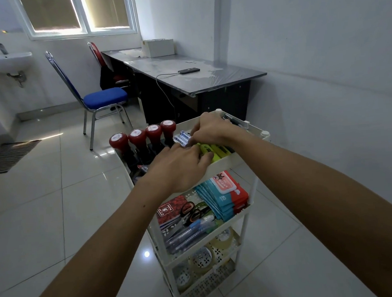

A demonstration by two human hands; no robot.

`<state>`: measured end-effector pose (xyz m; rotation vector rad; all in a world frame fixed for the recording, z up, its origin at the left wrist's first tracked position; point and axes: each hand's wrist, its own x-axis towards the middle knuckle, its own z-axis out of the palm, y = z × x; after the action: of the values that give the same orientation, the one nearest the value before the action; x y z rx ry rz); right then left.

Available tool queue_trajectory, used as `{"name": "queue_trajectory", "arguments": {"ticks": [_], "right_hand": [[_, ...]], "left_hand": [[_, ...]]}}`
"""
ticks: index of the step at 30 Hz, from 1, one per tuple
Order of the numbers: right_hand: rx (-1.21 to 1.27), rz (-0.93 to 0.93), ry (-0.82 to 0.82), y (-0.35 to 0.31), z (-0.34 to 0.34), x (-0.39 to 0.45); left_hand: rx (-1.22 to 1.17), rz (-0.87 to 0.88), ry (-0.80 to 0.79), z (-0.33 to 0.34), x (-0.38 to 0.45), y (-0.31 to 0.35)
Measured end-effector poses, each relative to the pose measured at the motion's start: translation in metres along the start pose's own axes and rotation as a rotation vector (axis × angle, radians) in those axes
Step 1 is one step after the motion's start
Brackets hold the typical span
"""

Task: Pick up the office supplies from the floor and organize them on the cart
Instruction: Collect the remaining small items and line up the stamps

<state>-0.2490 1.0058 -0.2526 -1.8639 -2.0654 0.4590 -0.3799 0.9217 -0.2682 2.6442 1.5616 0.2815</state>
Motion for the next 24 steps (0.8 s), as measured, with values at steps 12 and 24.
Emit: {"name": "queue_trajectory", "arguments": {"ticks": [12,24], "right_hand": [[0.033,0.018,0.157,-0.002,0.007,0.008],[-0.034,-0.229,-0.068,0.020,-0.044,-0.019]], "left_hand": [[0.042,-0.060,0.029,0.001,0.000,0.000],[0.041,0.014,0.115,0.007,0.005,-0.005]]}}
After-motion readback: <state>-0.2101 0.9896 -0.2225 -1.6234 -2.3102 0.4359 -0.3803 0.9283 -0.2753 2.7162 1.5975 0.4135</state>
